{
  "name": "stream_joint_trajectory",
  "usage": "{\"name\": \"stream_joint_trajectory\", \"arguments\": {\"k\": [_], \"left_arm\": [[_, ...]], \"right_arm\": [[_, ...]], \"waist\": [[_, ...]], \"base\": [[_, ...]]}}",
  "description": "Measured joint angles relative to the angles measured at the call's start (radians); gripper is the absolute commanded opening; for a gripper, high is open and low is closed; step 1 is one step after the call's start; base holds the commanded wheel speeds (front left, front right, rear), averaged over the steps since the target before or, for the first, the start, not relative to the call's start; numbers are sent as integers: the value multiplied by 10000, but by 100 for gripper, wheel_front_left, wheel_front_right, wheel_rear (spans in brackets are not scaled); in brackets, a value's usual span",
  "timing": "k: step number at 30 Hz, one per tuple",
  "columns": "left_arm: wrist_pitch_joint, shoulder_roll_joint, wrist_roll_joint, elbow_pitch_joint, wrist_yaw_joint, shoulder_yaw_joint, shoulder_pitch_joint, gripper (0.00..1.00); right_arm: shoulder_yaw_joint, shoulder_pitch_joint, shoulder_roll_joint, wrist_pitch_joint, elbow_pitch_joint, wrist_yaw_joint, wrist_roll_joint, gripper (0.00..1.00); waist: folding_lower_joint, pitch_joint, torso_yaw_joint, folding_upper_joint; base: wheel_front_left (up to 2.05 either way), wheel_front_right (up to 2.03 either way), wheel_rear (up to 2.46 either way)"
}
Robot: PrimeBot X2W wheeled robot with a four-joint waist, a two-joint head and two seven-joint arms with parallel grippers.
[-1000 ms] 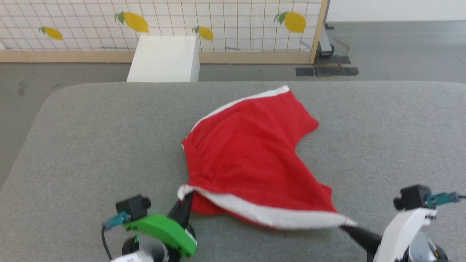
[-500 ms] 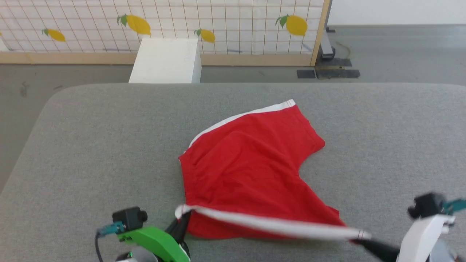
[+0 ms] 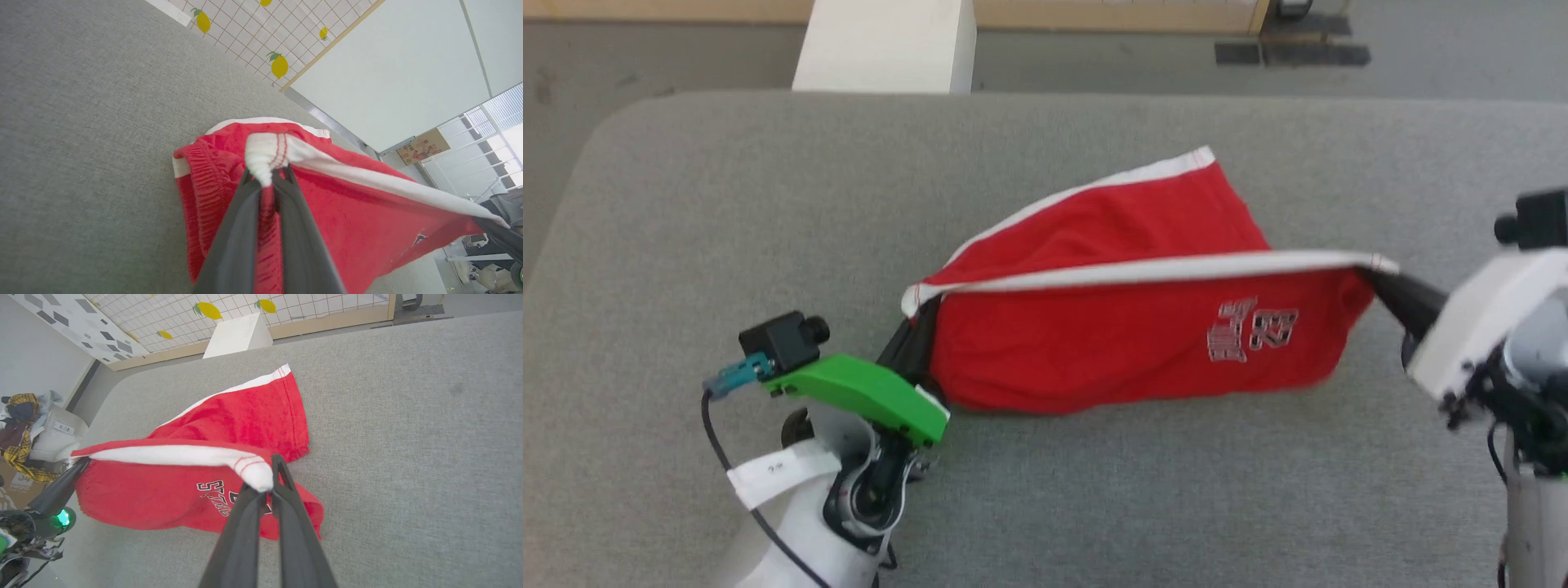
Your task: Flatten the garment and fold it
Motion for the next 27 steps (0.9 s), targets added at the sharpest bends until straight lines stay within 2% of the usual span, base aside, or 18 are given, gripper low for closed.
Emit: {"name": "stream_joint_trajectory", "arguments": {"k": [14, 27], "left_arm": [[-466, -389, 8, 675, -232, 92, -1259, 0], [-610, -380, 92, 435, -274, 127, -1911, 0]], "right_arm": [[602, -3209, -69, -1684, 2550, 0, -1369, 0], [1139, -5575, 130, -2406, 4859, 0, -2303, 0]], "waist": [[1, 1772, 409, 0], [1, 2928, 667, 0]], "base": [[0, 0, 0], [0, 0, 0]]}}
